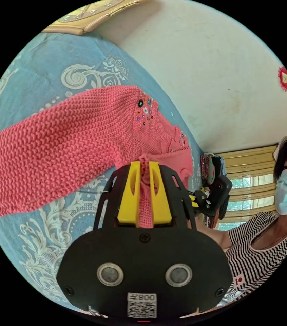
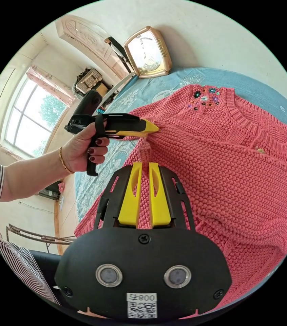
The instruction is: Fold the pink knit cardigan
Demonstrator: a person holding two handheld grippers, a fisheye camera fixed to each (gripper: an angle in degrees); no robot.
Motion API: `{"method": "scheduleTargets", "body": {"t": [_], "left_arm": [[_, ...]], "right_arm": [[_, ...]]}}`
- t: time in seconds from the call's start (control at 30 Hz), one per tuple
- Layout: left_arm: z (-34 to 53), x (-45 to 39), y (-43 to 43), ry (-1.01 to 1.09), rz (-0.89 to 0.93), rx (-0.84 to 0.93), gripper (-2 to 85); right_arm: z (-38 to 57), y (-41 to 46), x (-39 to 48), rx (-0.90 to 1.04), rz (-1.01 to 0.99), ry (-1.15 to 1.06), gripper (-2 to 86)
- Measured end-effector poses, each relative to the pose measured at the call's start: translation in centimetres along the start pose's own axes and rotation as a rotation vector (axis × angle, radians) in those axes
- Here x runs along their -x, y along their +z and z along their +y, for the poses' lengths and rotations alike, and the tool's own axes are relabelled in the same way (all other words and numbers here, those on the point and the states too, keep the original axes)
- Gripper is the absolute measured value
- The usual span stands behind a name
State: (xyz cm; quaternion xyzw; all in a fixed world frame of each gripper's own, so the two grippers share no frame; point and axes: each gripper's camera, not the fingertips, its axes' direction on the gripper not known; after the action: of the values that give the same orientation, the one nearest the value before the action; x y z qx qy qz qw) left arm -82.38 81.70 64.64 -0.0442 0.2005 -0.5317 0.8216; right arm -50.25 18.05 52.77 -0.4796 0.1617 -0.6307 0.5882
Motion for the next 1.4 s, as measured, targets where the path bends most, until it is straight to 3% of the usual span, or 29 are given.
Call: {"method": "scheduleTargets", "body": {"t": [0.13, 0.23, 0.33, 0.5, 0.63, 0.8, 0.9, 1.1, 1.27, 1.33, 1.4], "left_arm": [[2.2, -0.7, -1.2, -0.001, -0.021, -0.128, 2.7], [2.6, -2.5, 0.7, 0.099, -0.043, -0.013, 1.6], [3.2, -3.1, 2.5, 0.118, -0.209, 0.094, 0.7], [4.4, -3.2, 1.9, 0.097, -0.199, 0.045, 0.3], [4.0, -6.2, 2.6, 0.218, -0.203, 0.017, 0.3], [2.7, -6.2, 6.0, 0.231, -0.323, 0.094, 0.3], [3.2, -5.5, 5.7, 0.149, -0.237, 0.050, 0.3], [4.7, -9.9, 7.2, 0.265, -0.138, 0.039, 0.3], [4.6, -11.7, 12.5, 0.336, -0.190, 0.159, 0.3], [4.9, -11.2, 13.0, 0.323, -0.182, 0.154, 0.3], [5.1, -11.1, 12.8, 0.296, -0.168, 0.147, 0.3]], "right_arm": [[-1.0, 2.1, -0.1, 0.026, 0.016, 0.016, 3.7], [-1.5, 2.7, 0.1, 0.036, 0.028, 0.000, 4.3], [-1.2, 2.7, 0.1, 0.038, 0.018, -0.022, 5.5], [0.3, 0.1, -1.9, 0.000, -0.124, 0.049, 4.7], [2.2, -3.7, -4.9, -0.087, -0.021, 0.143, 1.8], [3.1, -2.4, -8.3, -0.012, 0.022, 0.228, 0.4], [3.3, -3.0, -8.7, -0.008, 0.035, 0.224, 0.2], [7.0, -10.5, -12.2, -0.163, 0.089, 0.307, 0.1], [12.1, -16.3, -18.2, -0.229, 0.282, 0.491, 0.1], [13.1, -15.5, -20.1, -0.149, 0.275, 0.518, 0.1], [14.2, -15.9, -20.8, -0.194, 0.220, 0.530, 0.1]]}}
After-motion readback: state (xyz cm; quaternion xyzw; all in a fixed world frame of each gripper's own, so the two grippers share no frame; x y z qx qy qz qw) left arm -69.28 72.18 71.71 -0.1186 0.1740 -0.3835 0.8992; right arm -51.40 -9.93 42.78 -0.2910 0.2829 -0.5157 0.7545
